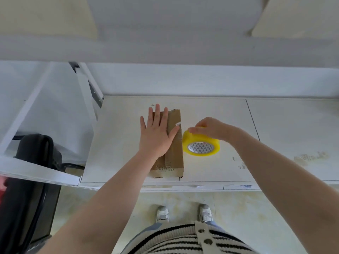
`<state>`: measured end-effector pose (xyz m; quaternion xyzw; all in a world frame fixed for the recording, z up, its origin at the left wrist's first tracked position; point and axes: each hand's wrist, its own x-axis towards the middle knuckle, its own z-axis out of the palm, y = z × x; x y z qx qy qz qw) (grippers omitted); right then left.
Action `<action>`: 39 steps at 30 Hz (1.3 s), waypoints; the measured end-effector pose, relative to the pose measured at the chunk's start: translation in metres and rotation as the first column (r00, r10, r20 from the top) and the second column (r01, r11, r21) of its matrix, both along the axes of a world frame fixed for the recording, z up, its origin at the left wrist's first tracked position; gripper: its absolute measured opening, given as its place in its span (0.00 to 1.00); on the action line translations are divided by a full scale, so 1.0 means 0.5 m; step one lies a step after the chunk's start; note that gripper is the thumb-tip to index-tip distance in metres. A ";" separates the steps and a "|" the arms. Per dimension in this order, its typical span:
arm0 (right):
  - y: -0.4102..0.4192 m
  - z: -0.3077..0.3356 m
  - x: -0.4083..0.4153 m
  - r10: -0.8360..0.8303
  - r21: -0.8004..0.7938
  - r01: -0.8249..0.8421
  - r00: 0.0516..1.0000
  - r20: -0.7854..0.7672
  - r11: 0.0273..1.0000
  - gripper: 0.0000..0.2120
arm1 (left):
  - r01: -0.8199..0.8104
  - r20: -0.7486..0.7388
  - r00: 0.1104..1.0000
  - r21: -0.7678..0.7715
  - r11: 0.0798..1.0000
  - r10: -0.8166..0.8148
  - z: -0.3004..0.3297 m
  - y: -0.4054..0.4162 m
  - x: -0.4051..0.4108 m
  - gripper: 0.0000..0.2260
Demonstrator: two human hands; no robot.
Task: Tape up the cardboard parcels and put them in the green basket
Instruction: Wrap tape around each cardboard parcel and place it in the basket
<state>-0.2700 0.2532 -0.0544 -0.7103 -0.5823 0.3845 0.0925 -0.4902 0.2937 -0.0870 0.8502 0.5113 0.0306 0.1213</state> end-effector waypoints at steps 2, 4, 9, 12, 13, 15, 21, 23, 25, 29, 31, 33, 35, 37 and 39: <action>-0.014 0.001 0.019 -0.090 0.048 0.100 0.979 -0.185 0.994 0.24 | -0.005 0.027 1.000 -0.029 1.000 0.006 0.004 0.007 -0.021 0.37; -0.016 -0.006 0.020 -0.102 0.053 0.109 0.987 -0.126 0.993 0.26 | -0.002 0.037 0.999 -0.043 0.999 0.004 0.005 0.011 -0.036 0.37; 0.001 0.001 -0.014 -0.049 0.038 0.040 0.965 0.258 0.998 0.31 | 0.009 0.035 0.999 -0.104 0.995 -0.006 0.011 0.023 -0.060 0.39; 0.017 0.015 -0.047 -0.023 0.043 0.012 0.966 0.257 0.999 0.32 | -0.071 0.059 0.994 -0.273 0.959 0.090 0.019 0.041 -0.086 0.41; 0.022 0.018 -0.065 -0.010 0.046 -0.003 0.961 0.275 0.999 0.32 | -0.094 0.080 0.989 -0.335 0.938 0.127 0.021 0.046 -0.096 0.42; 0.033 0.022 -0.098 -0.009 0.055 -0.008 0.950 0.312 0.998 0.31 | -0.120 0.136 0.970 -0.448 0.886 0.201 0.021 0.051 -0.115 0.45; 0.057 0.045 -0.142 0.007 0.060 -0.035 0.913 0.409 0.998 0.33 | -0.109 0.289 0.867 -0.684 0.721 0.406 0.022 0.054 -0.147 0.50; 0.058 0.048 -0.147 0.028 0.059 -0.057 0.913 0.407 0.997 0.33 | -0.079 0.330 0.828 -0.732 0.677 0.453 0.025 0.054 -0.153 0.50; 0.053 0.055 -0.138 0.088 0.050 -0.112 0.935 0.344 0.992 0.32 | -0.064 0.383 0.789 -0.727 0.683 0.481 0.022 0.051 -0.158 0.50; 0.035 0.087 -0.081 0.107 0.112 -0.125 0.982 0.154 0.986 0.27 | 0.009 0.512 0.649 -0.745 0.667 0.563 0.003 0.029 -0.148 0.50; 0.031 0.103 -0.059 0.089 0.145 -0.126 0.967 0.240 0.981 0.28 | 0.096 0.547 0.603 -0.772 0.628 0.581 -0.010 0.008 -0.121 0.50; 0.026 0.111 -0.053 0.100 0.112 -0.149 0.927 0.360 0.982 0.28 | 0.142 0.560 0.582 -0.784 0.604 0.590 -0.020 -0.011 -0.091 0.50; 0.017 0.107 -0.054 0.106 0.078 -0.152 0.903 0.415 0.985 0.26 | 0.168 0.571 0.569 -0.785 0.596 0.592 -0.029 -0.017 -0.076 0.48; 0.013 0.104 -0.062 0.072 0.088 -0.121 0.902 0.425 0.989 0.26 | 0.182 0.574 0.575 -0.785 0.593 0.583 -0.037 -0.009 -0.081 0.46; 0.016 0.107 -0.080 0.050 0.103 -0.106 0.897 0.439 0.989 0.25 | 0.168 0.577 0.577 -0.776 0.608 0.578 -0.042 -0.002 -0.089 0.40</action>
